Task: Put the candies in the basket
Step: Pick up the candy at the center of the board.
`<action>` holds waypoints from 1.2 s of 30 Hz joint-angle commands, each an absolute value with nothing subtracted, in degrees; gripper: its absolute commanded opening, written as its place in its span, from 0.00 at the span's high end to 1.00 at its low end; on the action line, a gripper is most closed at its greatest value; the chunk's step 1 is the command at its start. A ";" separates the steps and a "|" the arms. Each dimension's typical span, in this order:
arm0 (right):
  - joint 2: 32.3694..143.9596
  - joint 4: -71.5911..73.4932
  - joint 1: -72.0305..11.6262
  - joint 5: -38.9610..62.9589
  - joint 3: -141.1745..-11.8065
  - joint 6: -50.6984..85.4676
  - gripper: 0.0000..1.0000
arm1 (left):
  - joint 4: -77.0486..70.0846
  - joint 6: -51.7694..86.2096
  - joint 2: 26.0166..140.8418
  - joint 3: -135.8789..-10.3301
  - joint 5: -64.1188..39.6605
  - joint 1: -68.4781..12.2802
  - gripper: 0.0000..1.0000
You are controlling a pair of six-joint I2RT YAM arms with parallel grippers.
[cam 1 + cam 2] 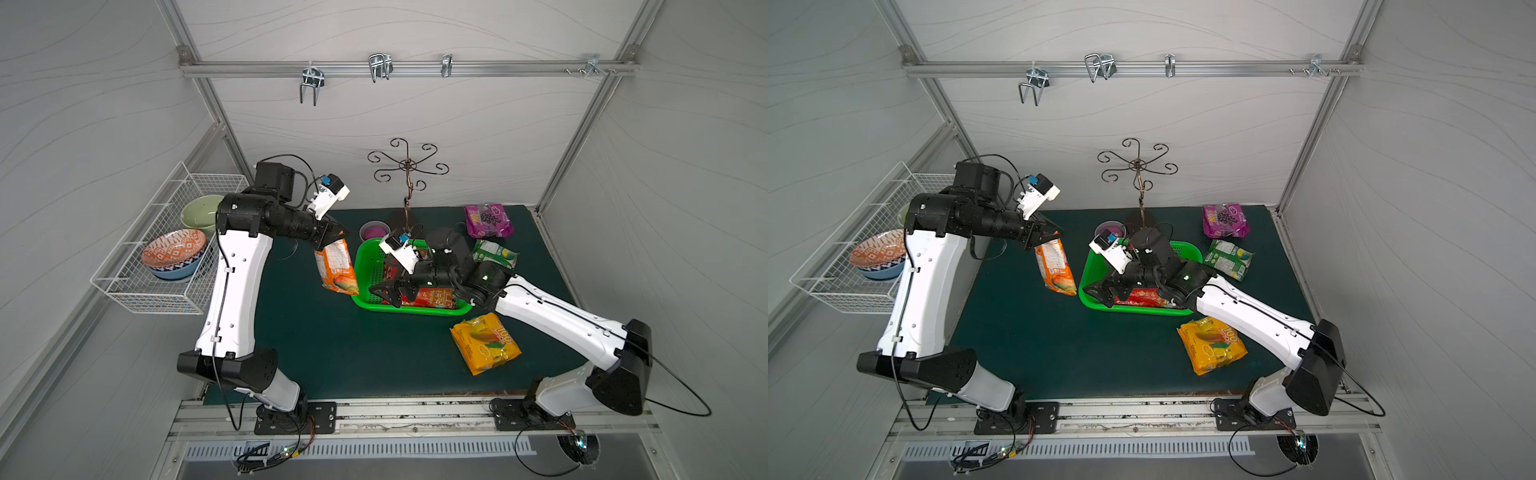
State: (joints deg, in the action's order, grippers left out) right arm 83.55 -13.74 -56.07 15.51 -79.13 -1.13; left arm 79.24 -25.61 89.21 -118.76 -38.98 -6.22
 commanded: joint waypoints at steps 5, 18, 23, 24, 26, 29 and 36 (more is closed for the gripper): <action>86.56 -10.13 -62.19 15.32 -84.24 1.14 0.01 | 70.14 -15.04 89.81 -117.77 -42.62 -7.38 1.00; 95.48 -12.90 -58.10 1.50 -88.49 3.05 0.01 | 68.72 -14.95 93.31 -118.92 -51.86 -9.09 1.00; 98.01 -11.83 -57.39 -1.22 -87.99 3.59 0.16 | 66.01 -15.19 96.89 -118.92 -51.10 -10.26 1.00; 98.45 -11.71 -57.35 -2.44 -87.81 3.47 0.17 | 65.41 -15.29 97.65 -118.83 -50.85 -10.41 1.00; 99.44 -10.97 -57.04 -5.68 -86.81 3.63 0.19 | 64.17 -15.52 99.61 -118.95 -50.97 -10.66 1.00; 100.41 -10.53 -55.39 -5.96 -85.61 6.48 0.18 | 62.24 -17.81 102.57 -119.08 -50.77 -10.64 1.00; 95.76 -13.03 -50.73 -2.69 -78.93 13.85 0.04 | 65.08 -30.70 111.43 -122.87 -50.71 -10.55 1.00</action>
State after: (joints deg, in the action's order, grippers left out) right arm 99.72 -11.68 -52.53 -2.90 -82.00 9.41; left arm 65.67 -22.61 108.60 -119.24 -48.75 -10.31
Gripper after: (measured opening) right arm 0.938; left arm 0.040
